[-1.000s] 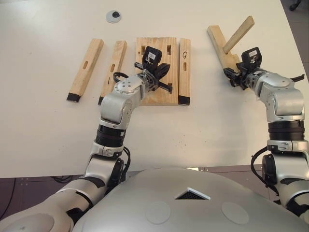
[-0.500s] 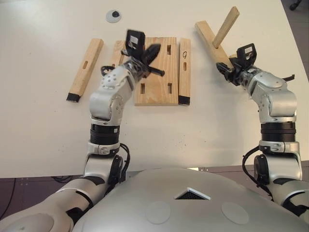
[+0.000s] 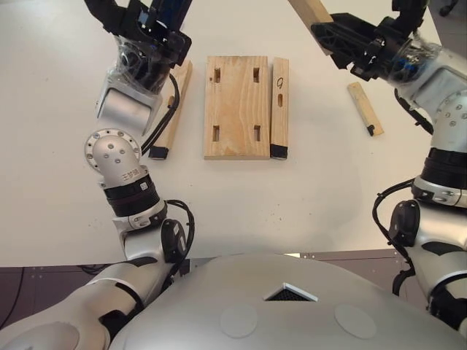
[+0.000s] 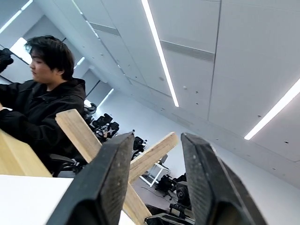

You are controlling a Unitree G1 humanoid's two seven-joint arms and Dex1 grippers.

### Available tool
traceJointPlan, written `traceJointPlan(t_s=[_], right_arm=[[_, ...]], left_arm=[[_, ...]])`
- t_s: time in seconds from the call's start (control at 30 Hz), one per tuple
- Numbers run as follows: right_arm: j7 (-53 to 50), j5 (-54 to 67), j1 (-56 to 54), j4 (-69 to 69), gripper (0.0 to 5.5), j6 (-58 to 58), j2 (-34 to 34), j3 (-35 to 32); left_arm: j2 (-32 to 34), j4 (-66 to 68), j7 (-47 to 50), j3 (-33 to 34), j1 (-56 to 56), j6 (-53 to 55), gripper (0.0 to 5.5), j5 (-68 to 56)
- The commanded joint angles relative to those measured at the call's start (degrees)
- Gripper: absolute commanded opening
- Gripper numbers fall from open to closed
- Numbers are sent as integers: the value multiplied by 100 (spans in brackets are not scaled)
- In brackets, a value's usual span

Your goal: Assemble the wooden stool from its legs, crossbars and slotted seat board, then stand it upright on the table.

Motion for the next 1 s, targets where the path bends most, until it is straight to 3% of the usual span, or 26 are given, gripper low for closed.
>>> traceJointPlan(t_s=[0.03,0.6,0.83,1.0], right_arm=[[339,421,-467,-236,202,229,-268,-21],[1203,1430,-322,-1008,202,906,-700,313],[1534,1900,-151,-1001,202,1312,-943,304],[1410,1986,-182,-882,202,1379,-855,236]], left_arm=[[111,118,-72,-71,20,109,246,-287],[257,-100,-567,-316,240,104,250,-1141],[413,-73,-806,-483,349,38,250,-951],[386,-114,-946,-479,479,51,203,-1212]])
